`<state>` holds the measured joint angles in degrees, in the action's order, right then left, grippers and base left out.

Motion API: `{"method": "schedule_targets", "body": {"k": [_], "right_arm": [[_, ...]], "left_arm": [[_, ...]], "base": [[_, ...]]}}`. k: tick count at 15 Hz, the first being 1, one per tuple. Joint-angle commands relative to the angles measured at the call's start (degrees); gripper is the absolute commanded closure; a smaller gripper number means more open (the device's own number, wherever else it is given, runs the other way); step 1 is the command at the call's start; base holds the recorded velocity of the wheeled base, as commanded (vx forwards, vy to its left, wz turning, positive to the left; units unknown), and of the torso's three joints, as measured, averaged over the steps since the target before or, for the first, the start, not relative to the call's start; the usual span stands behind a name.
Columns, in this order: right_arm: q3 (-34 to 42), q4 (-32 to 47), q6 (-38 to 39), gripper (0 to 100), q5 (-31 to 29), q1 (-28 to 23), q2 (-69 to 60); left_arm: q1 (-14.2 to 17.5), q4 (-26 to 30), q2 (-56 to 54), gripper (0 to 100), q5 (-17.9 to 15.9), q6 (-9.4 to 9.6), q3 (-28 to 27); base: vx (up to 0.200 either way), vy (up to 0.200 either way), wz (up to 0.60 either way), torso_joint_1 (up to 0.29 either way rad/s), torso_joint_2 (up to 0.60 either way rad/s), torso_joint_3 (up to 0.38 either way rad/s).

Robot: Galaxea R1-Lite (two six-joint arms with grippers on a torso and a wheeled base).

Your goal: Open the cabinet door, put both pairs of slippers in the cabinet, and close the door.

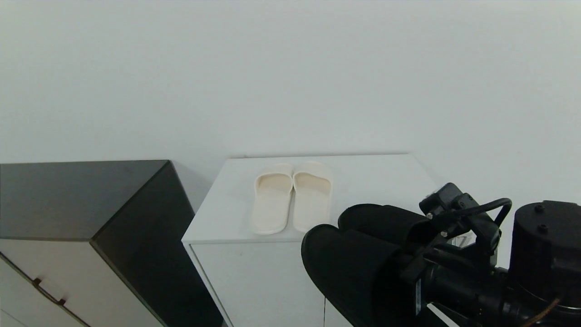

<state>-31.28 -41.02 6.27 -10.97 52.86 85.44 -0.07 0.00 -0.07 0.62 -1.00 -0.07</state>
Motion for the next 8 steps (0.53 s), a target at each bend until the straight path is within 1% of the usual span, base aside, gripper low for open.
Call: {"method": "schedule_targets", "body": {"k": [1,2,5,8], "right_arm": [[0.17,-0.02,-0.03,100,0.07,-0.04,-0.45],[0.26,-0.02,-0.03,100,0.16,-0.04,-0.19],[1.93,-0.11,-0.11,100,2.01,-0.12,-0.54],[3.33,-0.46,-0.47,100,2.36,-0.39,-1.07]], "left_arm": [[-0.01,0.0,0.07,100,-0.01,0.03,-0.01],[-0.01,0.0,0.07,100,-0.01,0.3,-0.01],[-0.01,0.0,0.07,100,-0.01,0.21,-0.01],[-0.01,0.0,0.07,100,-0.01,0.3,-0.01]], "base": [[-0.2,0.0,0.0,-0.012,-0.01,0.007],[0.0,0.0,0.0,0.0,0.0,0.0],[0.0,0.0,0.0,0.0,0.0,0.0],[0.0,0.0,0.0,0.0,0.0,0.0]]}}
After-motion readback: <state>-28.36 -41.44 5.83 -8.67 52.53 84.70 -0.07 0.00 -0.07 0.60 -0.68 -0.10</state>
